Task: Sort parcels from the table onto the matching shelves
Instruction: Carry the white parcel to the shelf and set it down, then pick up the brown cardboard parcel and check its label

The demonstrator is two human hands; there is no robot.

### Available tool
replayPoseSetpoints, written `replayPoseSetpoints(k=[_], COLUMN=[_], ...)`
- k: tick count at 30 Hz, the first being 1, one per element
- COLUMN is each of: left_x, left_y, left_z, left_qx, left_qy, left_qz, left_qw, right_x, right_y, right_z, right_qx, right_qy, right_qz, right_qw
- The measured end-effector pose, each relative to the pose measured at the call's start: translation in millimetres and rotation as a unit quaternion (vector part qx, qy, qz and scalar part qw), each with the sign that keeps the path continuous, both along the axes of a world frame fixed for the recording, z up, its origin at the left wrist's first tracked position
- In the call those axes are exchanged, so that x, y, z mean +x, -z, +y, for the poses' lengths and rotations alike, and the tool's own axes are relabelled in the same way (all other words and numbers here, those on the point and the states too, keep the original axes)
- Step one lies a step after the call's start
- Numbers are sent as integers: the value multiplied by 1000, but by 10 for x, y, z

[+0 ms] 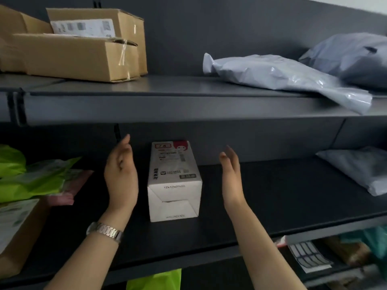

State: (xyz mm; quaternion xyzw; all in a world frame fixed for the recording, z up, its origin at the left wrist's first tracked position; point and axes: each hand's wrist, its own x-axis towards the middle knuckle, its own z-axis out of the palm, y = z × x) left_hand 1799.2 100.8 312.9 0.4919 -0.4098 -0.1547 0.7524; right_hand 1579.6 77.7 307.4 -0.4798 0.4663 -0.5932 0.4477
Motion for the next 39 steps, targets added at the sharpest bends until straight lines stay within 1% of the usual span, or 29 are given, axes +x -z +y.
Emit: replayPoseSetpoints(k=[2,5,7,9,11,13,17,20,24,27,31,33,35,39], left_x=[-128,-521,-889,-1326,-1828,-2363,-3470,-4295,-5230,-5852,-6678,-7102,-7542,-8458], left_y=[-111,-202,-204,-175,-129,-71,20,46,59,61,86,113,133,174], left_z=[132,345,462,575,706,861,1203,1453,1762,1890,1948,1959,1932,1731], left_qx=[-35,-78,-77,-65,-50,-43,-8,11,36,48,65,71,64,55], left_qy=[31,93,140,199,250,297,405,470,547,590,630,656,680,714], left_qz=[-1,16,22,10,-6,-3,3,22,-1,-23,-57,-65,-64,-55], left_qw=[999,992,987,978,967,954,914,883,836,805,772,749,727,696], right_x=[-240,-673,-1018,-1397,-1814,-2278,-3219,-3886,-4625,-5110,-5697,-6003,-6342,-7106], right_y=[-71,-151,-210,-282,-313,-284,-199,-166,-109,-45,47,97,143,204], right_z=[210,573,823,1107,1419,1757,2437,2909,3453,3775,4019,4068,4079,3987], right_qx=[-36,-101,-142,-169,-177,-178,-156,-153,-150,-139,-137,-138,-133,-126], right_qy=[20,65,116,147,164,190,250,310,379,447,504,533,559,606], right_qz=[-14,-12,-13,-11,0,16,38,36,32,36,23,11,6,5], right_qw=[999,993,983,974,970,965,955,938,913,883,853,835,818,786])
